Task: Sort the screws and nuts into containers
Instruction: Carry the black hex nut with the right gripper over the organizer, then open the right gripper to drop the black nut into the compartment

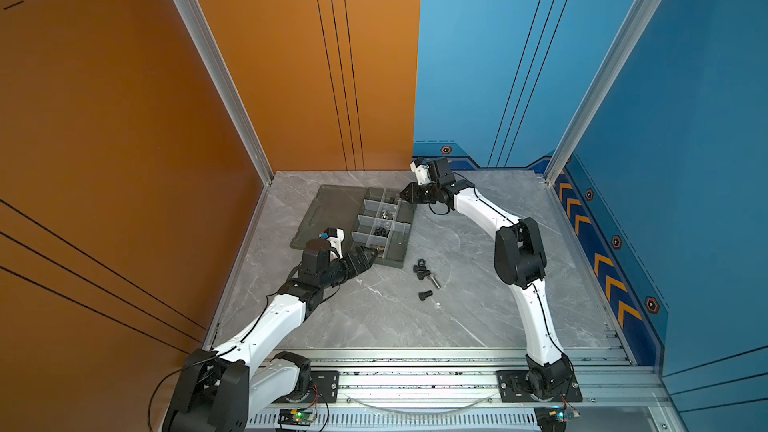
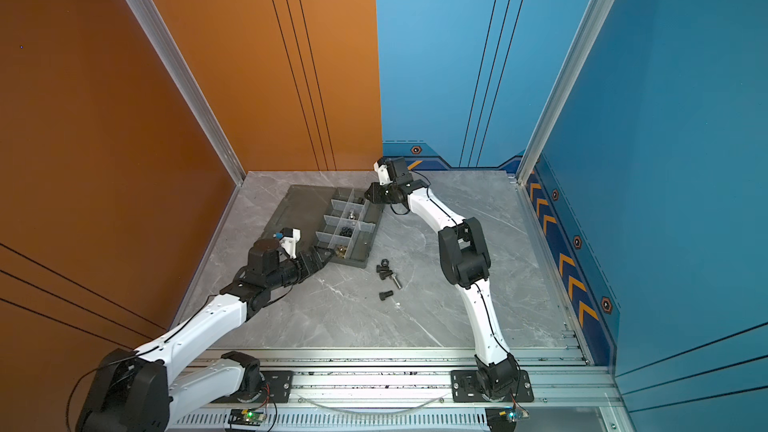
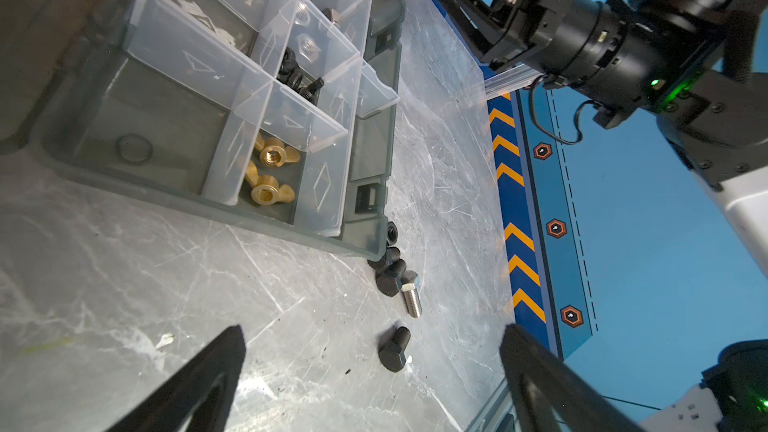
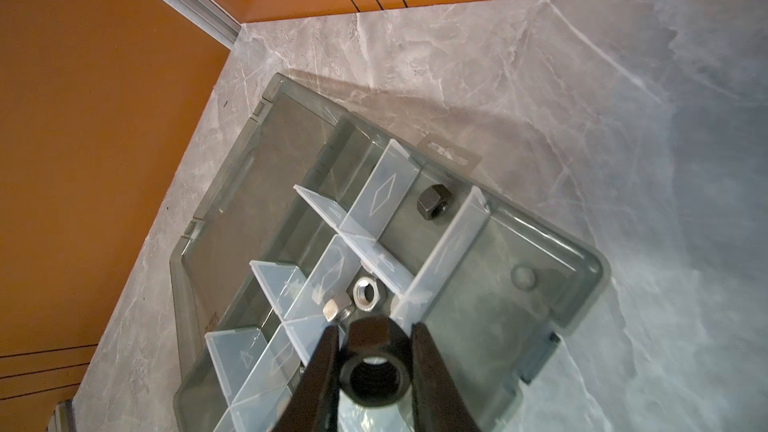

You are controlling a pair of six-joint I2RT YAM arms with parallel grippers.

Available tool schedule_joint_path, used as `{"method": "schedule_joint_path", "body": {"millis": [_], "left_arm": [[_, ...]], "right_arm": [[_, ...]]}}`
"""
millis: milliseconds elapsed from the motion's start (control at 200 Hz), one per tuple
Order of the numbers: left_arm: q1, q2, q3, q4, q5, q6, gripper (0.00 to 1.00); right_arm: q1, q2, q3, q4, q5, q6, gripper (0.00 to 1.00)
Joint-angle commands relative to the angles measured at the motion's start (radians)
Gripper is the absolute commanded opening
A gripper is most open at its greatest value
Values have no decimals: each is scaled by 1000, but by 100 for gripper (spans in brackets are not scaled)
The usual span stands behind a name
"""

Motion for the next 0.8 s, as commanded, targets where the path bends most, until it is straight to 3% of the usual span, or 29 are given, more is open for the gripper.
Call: {"method": "schedule_joint_path", "body": {"millis": [0,320,796], "left_arm": [[9,-28,-3,-21,16,18,98],[14,-57,-18,-43,16,18,98],[14,-64,-26,-35,17,18,98]], "right_arm": [[0,32,44,152,-53,42,0],[-3,146,84,348,-55,148,0],[9,224,132,295,-37,125,0]]}}
